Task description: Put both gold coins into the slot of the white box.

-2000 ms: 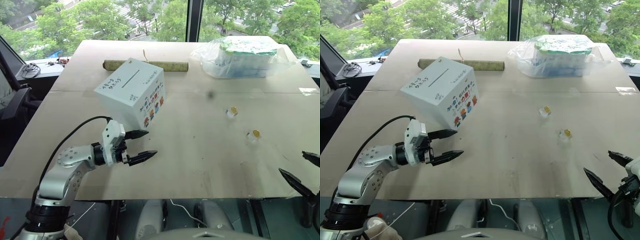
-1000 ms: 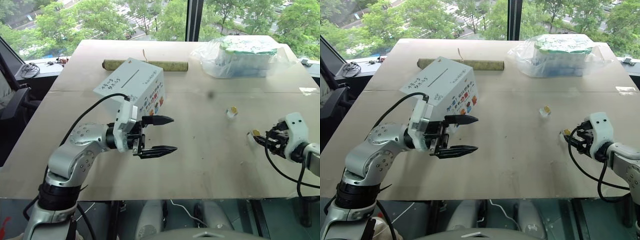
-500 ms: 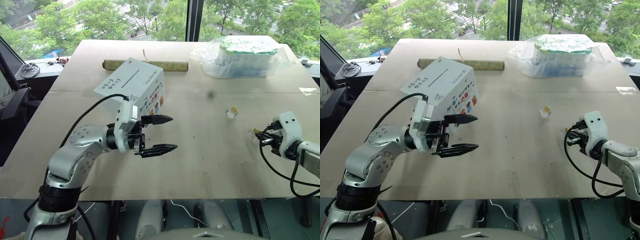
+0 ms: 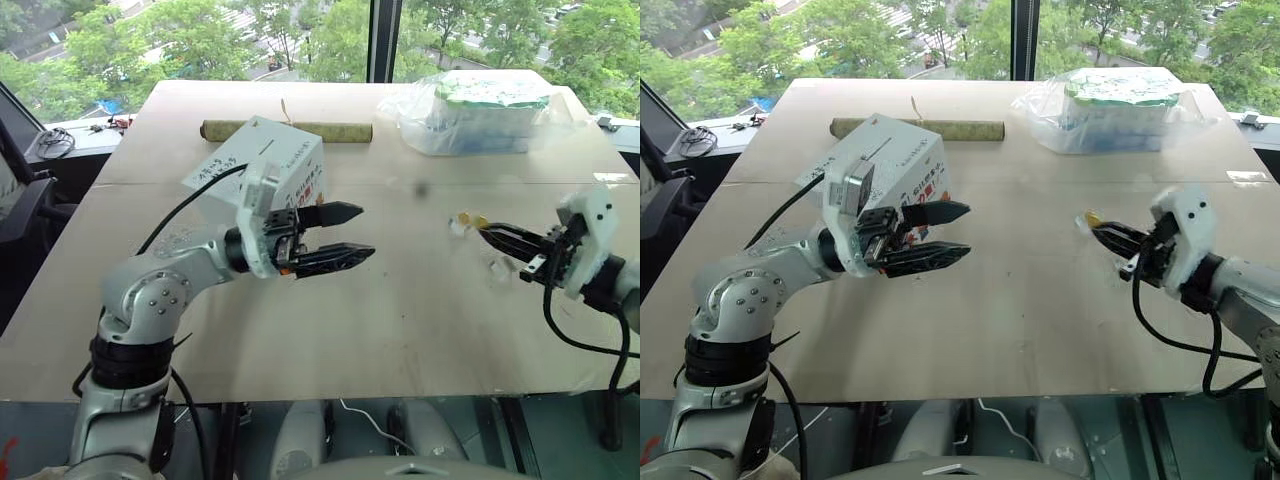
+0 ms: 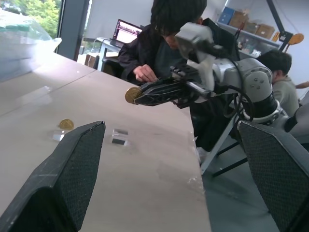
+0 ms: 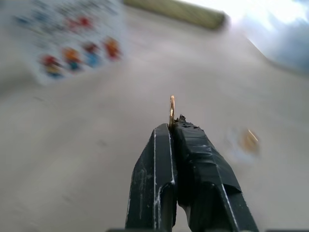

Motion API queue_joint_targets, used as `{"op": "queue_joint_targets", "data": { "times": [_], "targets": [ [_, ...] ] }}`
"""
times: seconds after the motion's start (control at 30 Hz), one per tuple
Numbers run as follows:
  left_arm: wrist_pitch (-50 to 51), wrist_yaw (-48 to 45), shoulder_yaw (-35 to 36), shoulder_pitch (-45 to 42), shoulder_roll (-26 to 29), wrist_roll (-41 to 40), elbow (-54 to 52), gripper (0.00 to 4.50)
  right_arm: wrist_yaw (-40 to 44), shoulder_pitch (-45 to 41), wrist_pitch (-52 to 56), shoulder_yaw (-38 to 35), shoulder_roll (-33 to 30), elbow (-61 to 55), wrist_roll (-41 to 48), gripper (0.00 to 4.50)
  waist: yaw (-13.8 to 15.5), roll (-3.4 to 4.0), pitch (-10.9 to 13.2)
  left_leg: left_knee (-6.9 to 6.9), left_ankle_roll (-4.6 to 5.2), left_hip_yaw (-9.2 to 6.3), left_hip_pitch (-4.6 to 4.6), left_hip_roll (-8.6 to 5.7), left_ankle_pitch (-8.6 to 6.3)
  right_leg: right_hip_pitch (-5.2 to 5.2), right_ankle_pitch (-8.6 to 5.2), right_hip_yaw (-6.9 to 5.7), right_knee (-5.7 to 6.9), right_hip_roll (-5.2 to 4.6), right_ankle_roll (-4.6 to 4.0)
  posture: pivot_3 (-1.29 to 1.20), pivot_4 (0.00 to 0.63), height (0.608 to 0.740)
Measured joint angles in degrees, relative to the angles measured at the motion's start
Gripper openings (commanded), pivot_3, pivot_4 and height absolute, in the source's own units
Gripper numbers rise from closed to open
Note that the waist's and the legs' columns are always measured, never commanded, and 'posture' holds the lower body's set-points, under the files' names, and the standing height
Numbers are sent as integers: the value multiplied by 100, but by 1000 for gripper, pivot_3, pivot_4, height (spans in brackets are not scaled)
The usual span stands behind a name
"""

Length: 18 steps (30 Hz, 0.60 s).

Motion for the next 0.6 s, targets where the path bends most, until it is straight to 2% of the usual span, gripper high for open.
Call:
{"op": "queue_joint_targets", "data": {
  "times": [0.07,0.2,0.4,0.5,0.57,0.6],
  "targets": [
    [140,3,-13,-213,-75,-122,87,3301,-159,-470,116,422,119,-223,321,0,5,-1,1,0,0,0,-2,0,0,-1,0,-1,-1,-2,0,0,150,740],
    [175,-68,-65,-313,-88,-146,116,3301,-398,-1120,261,1013,255,-341,753,0,17,-3,4,1,-2,3,-6,-4,1,-2,0,-1,-6,-10,0,0,150,740],
    [174,-254,-221,-443,-102,-86,157,3301,-538,-1467,266,1336,267,-344,1073,0,16,-4,4,0,-1,1,-6,-3,1,-2,0,-3,-5,-11,-1,0,150,740],
    [174,-283,-257,-443,-119,-84,171,2634,-543,-1505,252,1420,266,-343,1149,0,11,-4,4,0,-1,1,-6,-2,1,-2,0,-3,-5,-12,-1,0,150,740],
    [174,-325,-259,-442,-118,-83,171,1798,-545,-1546,217,1468,264,-341,1178,0,9,-4,4,0,-1,1,-6,-2,1,-3,0,-3,-4,-12,-1,0,150,740],
    [174,-341,-260,-442,-118,-83,171,1210,-545,-1559,210,1472,265,-340,1185,0,9,-4,4,0,-1,1,-6,-2,1,-3,0,-3,-5,-12,-1,0,150,740]
  ]
}}
